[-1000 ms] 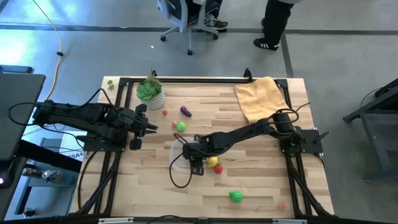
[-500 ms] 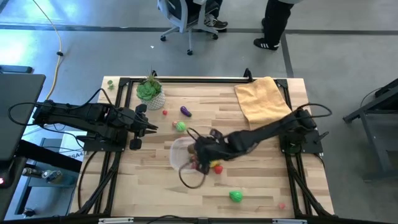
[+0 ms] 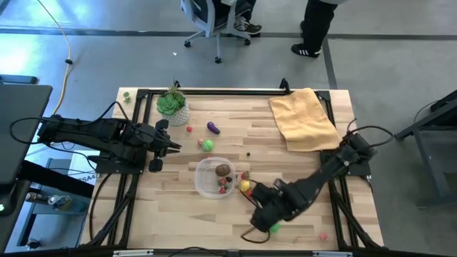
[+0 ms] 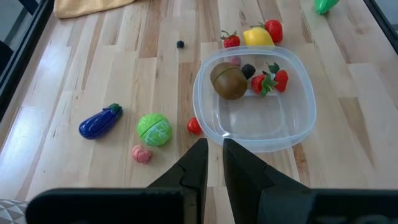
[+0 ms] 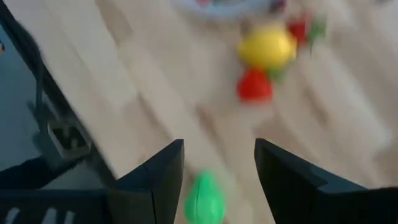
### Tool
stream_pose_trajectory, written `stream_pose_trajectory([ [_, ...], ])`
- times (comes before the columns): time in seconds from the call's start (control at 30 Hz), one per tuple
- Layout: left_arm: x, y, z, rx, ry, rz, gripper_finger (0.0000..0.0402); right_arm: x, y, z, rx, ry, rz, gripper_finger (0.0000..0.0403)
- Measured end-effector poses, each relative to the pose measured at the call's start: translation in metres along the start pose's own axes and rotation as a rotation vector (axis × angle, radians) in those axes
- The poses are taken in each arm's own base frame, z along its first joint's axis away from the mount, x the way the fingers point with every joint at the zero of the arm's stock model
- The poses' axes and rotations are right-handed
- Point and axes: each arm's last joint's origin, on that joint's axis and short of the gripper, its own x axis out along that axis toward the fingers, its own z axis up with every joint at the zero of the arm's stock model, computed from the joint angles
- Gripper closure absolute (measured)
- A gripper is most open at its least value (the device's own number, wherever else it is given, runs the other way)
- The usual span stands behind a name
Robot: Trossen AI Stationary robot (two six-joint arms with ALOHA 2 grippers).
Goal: Pick and placing Produce into tupperware
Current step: Put the green pear into the transparent bin
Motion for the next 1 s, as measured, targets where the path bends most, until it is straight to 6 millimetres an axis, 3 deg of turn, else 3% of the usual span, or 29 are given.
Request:
stream_pose_trajectory([
  [0.17,0.0,0.0,0.0,0.0,0.0,0.0,0.0362,-0.007,0.005,-0.031,0.065,0.107,-0.011,0.0215],
  [0.4,0.0,0.0,0.0,0.0,0.0,0.0,0.0362,-0.009,0.005,-0.05,0.04,0.152,-0.031,0.0209],
  [0.77,0.0,0.0,0.0,0.0,-0.001,0.0,0.0362,0.036,0.002,-0.067,0.023,0.196,0.038,0.0134],
  [1.0,0.0,0.0,0.0,0.0,0.0,0.0,0.0362,0.053,-0.002,-0.069,0.01,0.197,0.072,0.0116],
])
